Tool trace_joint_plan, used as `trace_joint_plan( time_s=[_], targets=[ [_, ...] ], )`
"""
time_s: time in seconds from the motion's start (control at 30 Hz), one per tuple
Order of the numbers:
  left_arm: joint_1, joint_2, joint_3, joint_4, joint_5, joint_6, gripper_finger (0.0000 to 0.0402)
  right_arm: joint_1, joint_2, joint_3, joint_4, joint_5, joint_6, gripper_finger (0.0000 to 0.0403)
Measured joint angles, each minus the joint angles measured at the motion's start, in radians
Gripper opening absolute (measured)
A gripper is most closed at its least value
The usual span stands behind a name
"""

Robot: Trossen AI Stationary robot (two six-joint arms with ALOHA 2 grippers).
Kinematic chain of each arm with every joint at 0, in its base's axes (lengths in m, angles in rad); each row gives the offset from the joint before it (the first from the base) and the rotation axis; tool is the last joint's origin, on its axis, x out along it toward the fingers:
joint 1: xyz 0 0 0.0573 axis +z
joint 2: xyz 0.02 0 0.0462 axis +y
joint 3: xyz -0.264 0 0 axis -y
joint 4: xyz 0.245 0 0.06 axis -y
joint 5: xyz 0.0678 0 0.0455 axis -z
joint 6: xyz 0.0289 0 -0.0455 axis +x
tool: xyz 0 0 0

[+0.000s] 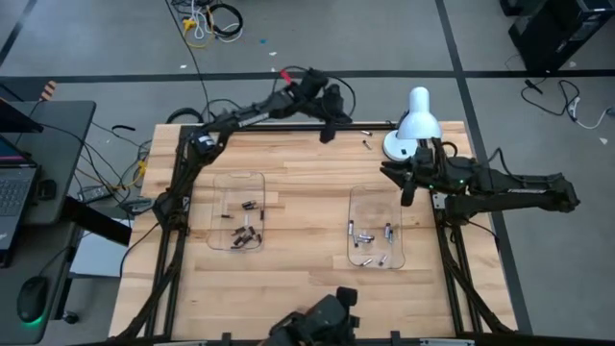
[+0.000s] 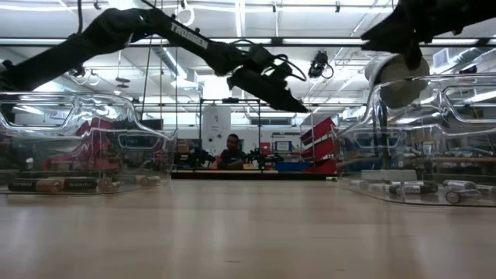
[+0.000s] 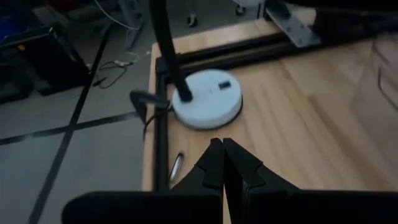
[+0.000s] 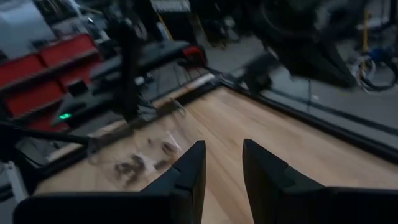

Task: Sort batteries
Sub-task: Put the silver battery into the right transparent bin

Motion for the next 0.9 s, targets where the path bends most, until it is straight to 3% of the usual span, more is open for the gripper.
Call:
trace_joint_plan(
  time_s=[0.2, 0.37, 0.53, 0.63, 0.77, 0.9],
  targets=[
    [-0.022, 0.043, 0.0, 0.039, -0.015, -0.107, 0.0, 0.008, 0.014, 0.013, 0.038, -0.013, -0.055, 0.0091],
    [-0.02, -0.015, 0.0, -0.033, 0.097, -0.106, 0.0, 0.005, 0.131, 0.16, 0.028, 0.095, -0.2, 0.0077],
    [0.034, -0.125, 0.0, -0.096, 0.199, -0.102, 0.0, -0.043, 0.349, 0.47, -0.238, 0.237, -0.315, 0.0035],
    [0.082, -0.2, 0.0, -0.101, 0.256, -0.106, 0.0, -0.1, 0.522, 0.681, -0.423, 0.253, -0.329, 0.0007],
    [0.156, -0.311, 0.0, -0.088, 0.277, -0.108, 0.0, -0.183, 0.764, 0.962, -0.57, 0.281, -0.324, 0.0008],
    [0.24, -0.391, 0.001, -0.081, 0.264, -0.11, 0.0, -0.221, 0.969, 1.243, -0.666, 0.4, -0.302, 0.0002]
  ],
)
